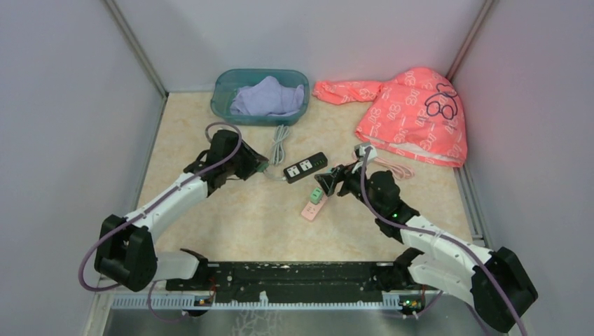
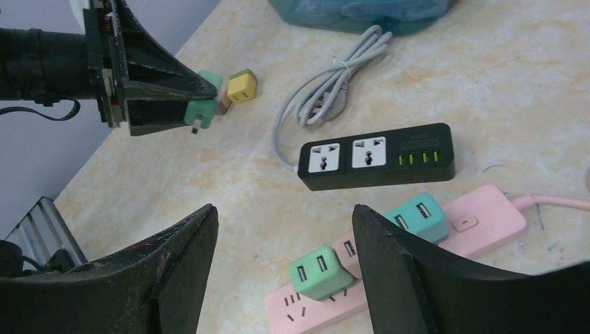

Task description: Insert the plug

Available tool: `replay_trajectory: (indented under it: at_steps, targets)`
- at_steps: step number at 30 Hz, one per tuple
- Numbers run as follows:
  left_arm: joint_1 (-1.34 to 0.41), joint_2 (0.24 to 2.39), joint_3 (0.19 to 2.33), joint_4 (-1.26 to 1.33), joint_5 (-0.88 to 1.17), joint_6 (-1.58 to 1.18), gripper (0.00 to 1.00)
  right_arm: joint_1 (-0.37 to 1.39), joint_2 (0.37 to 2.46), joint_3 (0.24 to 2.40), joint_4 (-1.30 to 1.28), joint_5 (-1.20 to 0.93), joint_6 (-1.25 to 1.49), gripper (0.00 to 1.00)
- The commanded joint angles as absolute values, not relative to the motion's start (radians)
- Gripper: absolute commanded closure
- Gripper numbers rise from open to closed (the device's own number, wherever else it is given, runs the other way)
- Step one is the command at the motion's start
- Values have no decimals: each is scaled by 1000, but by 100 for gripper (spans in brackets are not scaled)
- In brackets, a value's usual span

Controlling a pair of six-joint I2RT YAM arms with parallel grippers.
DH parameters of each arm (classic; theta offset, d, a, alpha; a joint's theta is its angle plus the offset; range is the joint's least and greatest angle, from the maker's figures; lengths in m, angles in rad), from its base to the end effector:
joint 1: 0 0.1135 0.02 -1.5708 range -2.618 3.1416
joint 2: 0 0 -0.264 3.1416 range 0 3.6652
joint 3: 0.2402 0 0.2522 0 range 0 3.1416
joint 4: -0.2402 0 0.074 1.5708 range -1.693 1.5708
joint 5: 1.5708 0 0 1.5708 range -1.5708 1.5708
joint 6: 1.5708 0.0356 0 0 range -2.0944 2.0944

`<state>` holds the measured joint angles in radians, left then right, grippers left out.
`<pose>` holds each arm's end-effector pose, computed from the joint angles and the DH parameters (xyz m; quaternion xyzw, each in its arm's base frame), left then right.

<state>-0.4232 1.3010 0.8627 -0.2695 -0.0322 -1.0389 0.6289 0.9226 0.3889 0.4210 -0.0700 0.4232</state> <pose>0.2559 -0.1140 0.2471 -0.2816 0.8635 -0.2683 0.3211 0.1690 0.1260 0.2387 -0.0997 0.7390 0.3569 0.5626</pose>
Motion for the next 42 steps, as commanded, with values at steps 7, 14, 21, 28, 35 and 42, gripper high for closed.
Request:
replay_trajectory:
  at_steps: [7,14,21,28,35,42]
  targets:
    - [-544,1253,844,-152,-58,-1209,86,779,1037,416,721,60,447,30]
    - [-609,1233,832,-128,-94,-1278,87,842,1100,410,824,131,472,29]
    - [-668,1239,839,-103,-137,-1308,88,881,1174,429,898,179,482,29]
    - [-708,1245,834,-67,-164,-1334,89,894,1245,428,970,189,496,30]
    - [-745,1249,832,-49,-186,-1354,90,901,1296,438,1034,197,508,33]
    - [-776,1254,829,-35,-205,-1372,91,908,1328,439,1071,220,519,35]
